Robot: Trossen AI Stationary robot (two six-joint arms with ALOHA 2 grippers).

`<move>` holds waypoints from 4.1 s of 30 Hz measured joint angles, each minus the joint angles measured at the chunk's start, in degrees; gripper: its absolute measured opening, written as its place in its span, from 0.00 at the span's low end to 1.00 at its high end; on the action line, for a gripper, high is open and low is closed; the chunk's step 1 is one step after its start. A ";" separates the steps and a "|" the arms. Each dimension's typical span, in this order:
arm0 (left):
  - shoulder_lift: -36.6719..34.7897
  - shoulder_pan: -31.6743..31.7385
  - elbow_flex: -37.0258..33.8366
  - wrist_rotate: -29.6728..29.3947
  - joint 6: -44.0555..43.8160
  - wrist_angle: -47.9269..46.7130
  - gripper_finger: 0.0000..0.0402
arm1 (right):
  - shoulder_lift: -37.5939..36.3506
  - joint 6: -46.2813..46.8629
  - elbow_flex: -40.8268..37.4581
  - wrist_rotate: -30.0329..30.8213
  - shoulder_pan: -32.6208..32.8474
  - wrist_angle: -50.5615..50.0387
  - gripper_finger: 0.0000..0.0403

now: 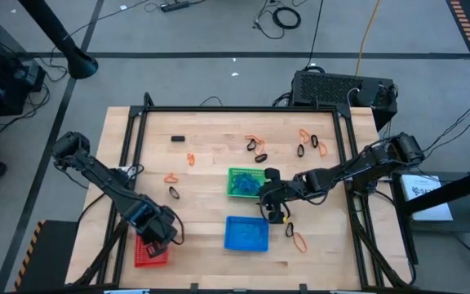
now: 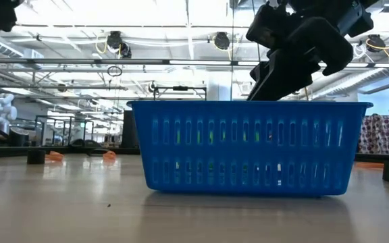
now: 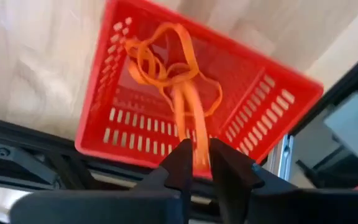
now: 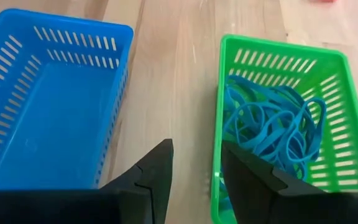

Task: Sort rubber bands into baskets
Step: Put the orange rubberband into the red bin

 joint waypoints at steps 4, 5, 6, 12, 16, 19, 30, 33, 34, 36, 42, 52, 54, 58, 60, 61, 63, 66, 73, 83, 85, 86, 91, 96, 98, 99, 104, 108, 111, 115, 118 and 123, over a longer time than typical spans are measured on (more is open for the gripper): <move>0.02 0.11 0.00 -1.34 -0.32 0.43 0.23 | 0.01 0.00 0.00 0.00 0.00 -1.15 0.32; 0.02 0.17 0.00 -1.34 -0.31 0.35 0.25 | 0.00 0.00 0.00 0.00 0.00 -1.31 0.32; 0.02 0.15 0.00 -1.32 -0.31 0.33 0.26 | 0.01 -0.01 0.00 0.00 0.00 -1.35 0.32; 0.00 3.37 0.00 0.93 8.47 -0.18 0.28 | -2.56 -1.57 0.00 1.10 -0.21 -5.36 0.32; -0.02 7.32 0.00 -11.31 20.53 0.34 0.28 | -8.69 -2.66 0.06 6.11 -2.12 -11.33 0.32; -0.03 10.68 0.00 -22.77 30.63 2.33 0.28 | -14.02 0.95 2.07 9.05 -5.38 -20.79 0.32; -0.03 19.31 -3.76 -36.95 65.80 29.74 0.28 | -19.80 11.57 3.60 15.28 -34.53 -43.00 0.32; -0.03 20.77 -6.42 -34.86 70.36 35.68 0.28 | -17.01 11.76 2.28 14.98 -42.84 -43.38 0.32; -0.03 21.21 -7.05 -34.12 70.60 36.44 0.28 | -15.86 12.68 1.99 14.71 -45.42 -44.09 0.32; -0.03 22.05 -8.01 -32.67 70.71 38.29 0.28 | -13.37 13.99 1.75 12.94 -50.17 -46.05 0.32; -0.03 23.68 -10.41 -29.23 70.68 39.98 0.28 | -6.50 12.70 1.69 8.33 -55.70 -54.98 0.32; -0.03 23.69 -13.07 -27.96 67.13 42.53 0.28 | 1.64 6.83 -1.07 3.10 -57.40 -54.03 0.32; -0.03 23.69 -13.54 -27.62 66.01 42.63 0.28 | 2.94 6.04 -1.18 2.28 -58.13 -53.60 0.32; -0.03 23.69 -13.86 -27.48 65.68 42.71 0.28 | 4.67 4.55 -1.11 1.62 -59.50 -53.14 0.32; -0.03 23.69 -13.86 -27.48 65.66 43.16 0.28 | 4.82 3.90 -1.07 1.09 -59.86 -53.15 0.31; -0.03 23.69 -13.86 -27.48 65.68 43.63 0.28 | 4.85 3.47 -1.07 0.58 -60.08 -53.15 0.29; -0.03 23.69 -13.86 -27.48 65.66 44.50 0.28 | 4.85 2.73 -1.07 -0.72 -60.18 -53.10 0.24; -0.03 23.69 -13.86 -27.48 65.65 44.36 0.28 | 4.85 1.97 -1.07 -1.57 -60.22 -53.21 0.13; -0.03 23.69 -13.86 -27.48 65.70 44.45 0.28 | 3.91 1.68 0.85 -1.53 -59.54 -60.28 0.01; -0.03 23.69 -13.86 -27.49 66.10 48.23 0.28 | -9.09 0.21 2.78 -12.63 -55.37 -65.67 0.00; -0.03 23.69 -13.86 -27.29 65.85 49.58 0.28 | -12.18 0.17 2.78 -14.91 -54.60 -65.64 0.00; -0.03 23.69 -13.86 -26.85 65.79 50.42 0.28 | -13.58 0.17 2.78 -16.05 -54.17 -65.47 0.00; -0.01 23.67 -13.86 -25.61 65.77 57.96 0.28 | -19.05 -0.92 2.80 -27.20 -52.36 -62.58 0.00; 2.72 23.31 -13.85 -25.56 68.73 71.40 0.28 | -21.95 -1.64 2.80 -38.65 -48.90 -55.16 0.00; 5.67 23.19 -13.73 -25.56 70.79 79.75 0.28 | -22.38 -1.63 2.80 -40.47 -46.62 -50.72 0.00; 7.19 23.16 -13.73 -25.56 71.51 83.38 0.28 | -22.47 -1.42 2.80 -41.05 -45.38 -48.05 0.00; 16.99 23.50 -13.72 -25.56 73.72 103.41 0.28 | -22.32 2.24 2.80 -43.94 -38.36 -34.40 0.00; 24.06 23.72 -11.78 -27.84 85.18 112.21 0.28 | -21.77 5.26 2.82 -43.98 -32.90 -26.17 0.00; 27.21 22.84 -9.61 -31.97 94.98 115.59 0.28 | -21.22 6.45 2.83 -43.90 -29.51 -23.16 0.00; 28.98 20.22 -7.26 -36.76 107.72 115.06 0.31 | -20.76 6.84 2.82 -42.95 -26.53 -22.83 0.00; 29.41 17.90 -4.92 -44.27 115.07 115.38 0.37 | -20.75 7.70 2.82 -41.48 -25.02 -22.42 0.00; 29.84 16.24 -0.97 -49.37 121.46 110.56 0.52 | -20.74 9.07 2.82 -38.73 -23.76 -21.42 0.00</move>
